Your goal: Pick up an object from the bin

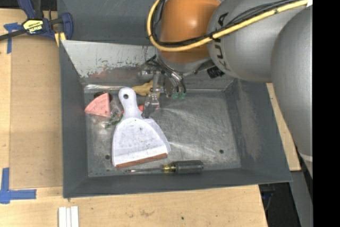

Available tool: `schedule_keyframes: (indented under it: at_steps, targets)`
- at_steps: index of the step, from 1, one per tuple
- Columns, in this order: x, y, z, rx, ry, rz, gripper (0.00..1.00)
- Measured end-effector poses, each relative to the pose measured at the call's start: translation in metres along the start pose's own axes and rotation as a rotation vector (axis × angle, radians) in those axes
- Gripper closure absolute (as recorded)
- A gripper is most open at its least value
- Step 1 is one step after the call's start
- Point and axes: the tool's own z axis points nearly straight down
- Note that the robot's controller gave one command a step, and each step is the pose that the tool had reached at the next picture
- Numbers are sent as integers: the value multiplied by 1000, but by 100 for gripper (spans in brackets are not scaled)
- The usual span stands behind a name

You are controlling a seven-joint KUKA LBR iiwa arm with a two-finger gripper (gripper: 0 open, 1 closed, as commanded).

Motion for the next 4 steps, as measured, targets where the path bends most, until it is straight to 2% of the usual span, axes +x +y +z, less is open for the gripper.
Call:
schedule_keyframes:
  at_steps: [1,2,3,4]
  targets:
    - [-14,-13,77,1,-30,-357,100]
    - [-14,-13,77,2,-29,-356,100]
    - [-9,-13,75,3,-21,-357,100]
    - [4,-49,32,1,-1,-548,0]
